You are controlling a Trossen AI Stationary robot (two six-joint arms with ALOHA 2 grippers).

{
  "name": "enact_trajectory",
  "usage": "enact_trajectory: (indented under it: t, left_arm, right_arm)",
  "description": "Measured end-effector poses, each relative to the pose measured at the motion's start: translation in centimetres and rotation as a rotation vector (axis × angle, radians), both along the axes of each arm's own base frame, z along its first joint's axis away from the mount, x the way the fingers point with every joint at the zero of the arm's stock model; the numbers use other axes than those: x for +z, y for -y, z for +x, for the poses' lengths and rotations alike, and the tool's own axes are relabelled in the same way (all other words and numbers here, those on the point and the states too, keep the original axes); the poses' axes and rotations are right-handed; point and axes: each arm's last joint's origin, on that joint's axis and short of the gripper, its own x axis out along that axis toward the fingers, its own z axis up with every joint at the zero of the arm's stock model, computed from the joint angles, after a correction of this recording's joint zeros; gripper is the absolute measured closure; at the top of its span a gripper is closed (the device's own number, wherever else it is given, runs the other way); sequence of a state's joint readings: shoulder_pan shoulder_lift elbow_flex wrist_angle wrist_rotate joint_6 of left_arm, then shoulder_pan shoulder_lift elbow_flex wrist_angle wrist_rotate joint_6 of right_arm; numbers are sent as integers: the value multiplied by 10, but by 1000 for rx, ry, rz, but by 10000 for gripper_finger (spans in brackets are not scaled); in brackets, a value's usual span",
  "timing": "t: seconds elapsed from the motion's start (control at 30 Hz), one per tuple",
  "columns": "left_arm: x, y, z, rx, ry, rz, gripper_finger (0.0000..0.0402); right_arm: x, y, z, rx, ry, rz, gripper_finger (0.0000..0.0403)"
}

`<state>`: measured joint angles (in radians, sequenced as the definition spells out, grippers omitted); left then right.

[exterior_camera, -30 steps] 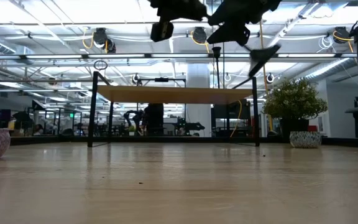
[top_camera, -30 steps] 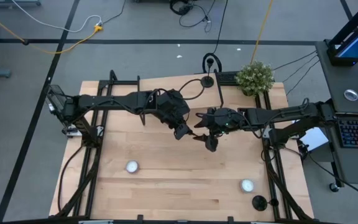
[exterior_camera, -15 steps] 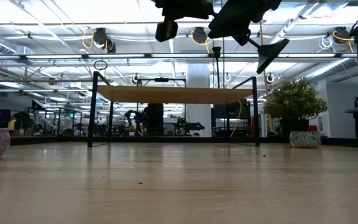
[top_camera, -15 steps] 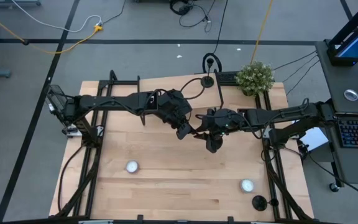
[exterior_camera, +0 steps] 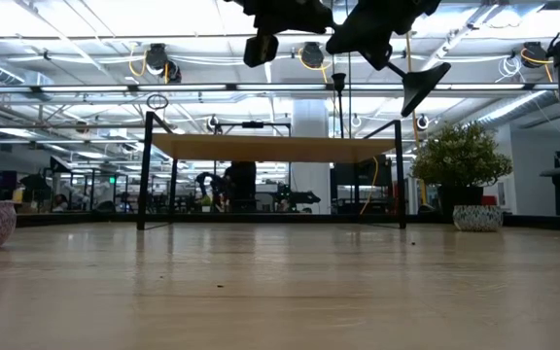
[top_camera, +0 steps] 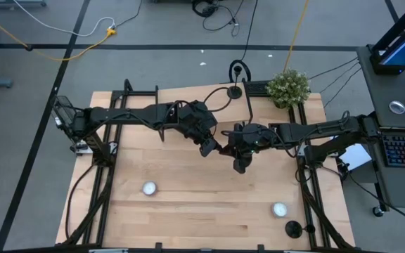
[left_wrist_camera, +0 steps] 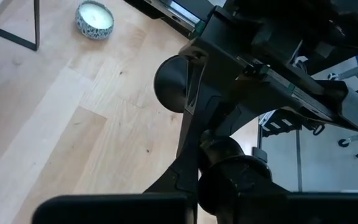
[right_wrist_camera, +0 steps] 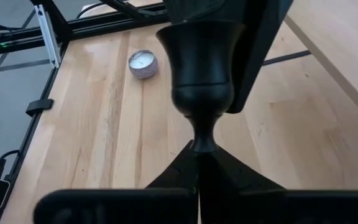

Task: Pick & Place candle stick holders
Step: Put the left black candle holder on the shelf aligned with the other black candle holder

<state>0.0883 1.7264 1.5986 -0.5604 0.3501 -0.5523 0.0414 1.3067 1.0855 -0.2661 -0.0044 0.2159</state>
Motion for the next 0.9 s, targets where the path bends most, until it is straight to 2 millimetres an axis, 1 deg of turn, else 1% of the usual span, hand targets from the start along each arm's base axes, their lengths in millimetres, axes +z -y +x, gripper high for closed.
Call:
enact_trajectory:
  t: [0.37, 0.5, 0.67, 0.83, 0.9]
  left_arm:
    - [1, 0, -3, -18, 0, 28, 226]
    - [9, 0, -8, -23, 17, 24, 183]
    - [26, -4, -22, -17, 63, 30, 155]
    - [48, -6, -40, -39, 124, 24, 149]
    - [54, -7, -47, -32, 137, 56, 149]
  right_arm:
    - [0, 1, -1, -42, -6, -20, 400]
    - [0, 1, -1, -48, 1, -22, 401]
    - [1, 2, -1, -61, 4, -25, 402]
    - [-1, 7, 0, -171, -6, -68, 402]
    - [2, 7, -2, -204, 17, -88, 402]
